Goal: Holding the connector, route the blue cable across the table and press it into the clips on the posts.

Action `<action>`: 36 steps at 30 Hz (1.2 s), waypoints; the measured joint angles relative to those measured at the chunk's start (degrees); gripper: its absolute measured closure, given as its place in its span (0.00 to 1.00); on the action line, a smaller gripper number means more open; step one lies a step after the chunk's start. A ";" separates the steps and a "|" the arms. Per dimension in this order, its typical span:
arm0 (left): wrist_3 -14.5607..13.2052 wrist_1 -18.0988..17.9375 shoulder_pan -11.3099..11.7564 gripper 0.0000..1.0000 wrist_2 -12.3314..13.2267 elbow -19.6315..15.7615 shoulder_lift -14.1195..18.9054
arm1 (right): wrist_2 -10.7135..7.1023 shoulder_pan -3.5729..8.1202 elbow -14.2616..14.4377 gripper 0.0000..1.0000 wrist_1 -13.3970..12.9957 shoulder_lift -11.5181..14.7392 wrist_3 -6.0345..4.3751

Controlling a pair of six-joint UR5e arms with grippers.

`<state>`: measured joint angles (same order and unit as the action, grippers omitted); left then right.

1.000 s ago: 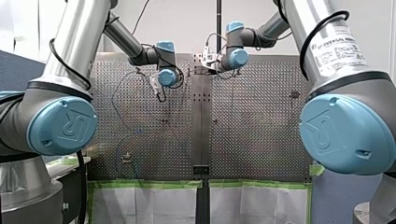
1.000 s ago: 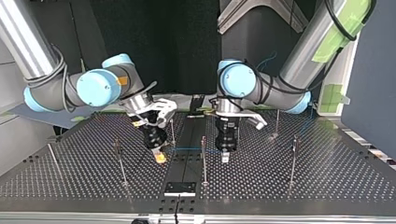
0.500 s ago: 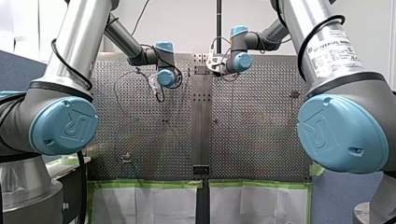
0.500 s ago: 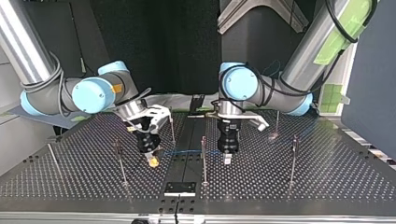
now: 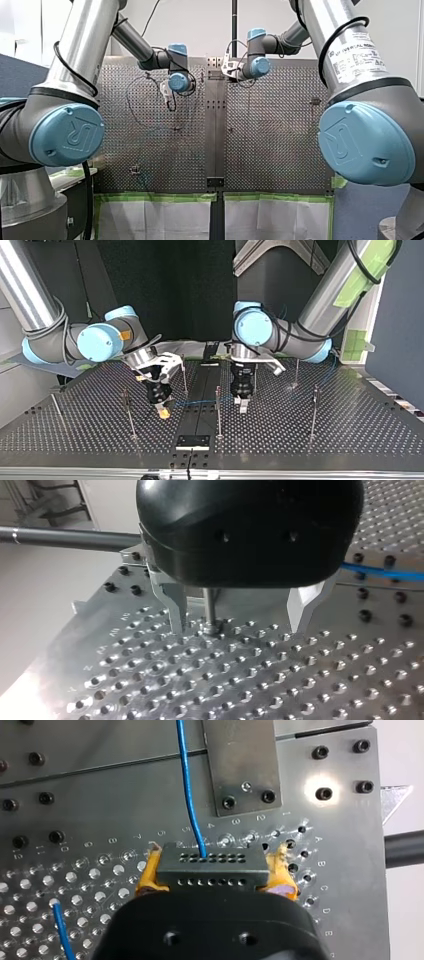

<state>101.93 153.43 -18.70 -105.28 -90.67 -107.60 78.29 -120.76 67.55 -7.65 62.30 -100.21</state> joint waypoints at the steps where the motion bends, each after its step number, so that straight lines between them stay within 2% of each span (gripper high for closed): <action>1: -0.08 0.55 -0.20 0.00 -0.38 0.00 0.08 | -0.02 0.01 0.00 1.00 0.00 -0.01 0.00; 12: -0.89 5.58 -2.67 0.00 -3.96 -0.32 0.88 | -0.30 0.21 0.00 1.00 0.14 -0.08 0.00; 17: -0.91 5.73 -3.63 0.00 -5.54 -2.25 2.95 | -0.32 0.43 0.00 1.00 0.13 -0.10 0.00; 25: -0.93 3.43 -4.36 0.00 -5.69 -6.24 6.96 | -0.33 1.10 0.00 1.00 0.37 -0.10 0.00; 29: -1.94 3.44 -5.00 0.00 -5.77 -8.02 8.75 | -0.30 1.25 0.00 1.00 0.54 -0.12 0.00; 36: -4.01 4.62 -7.99 0.00 -6.52 -10.68 11.63 | -0.25 1.35 0.02 1.00 1.92 -0.12 0.11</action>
<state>97.92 158.04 -26.68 -111.80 -101.35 -95.97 78.04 -119.41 67.57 -5.74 62.18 -100.10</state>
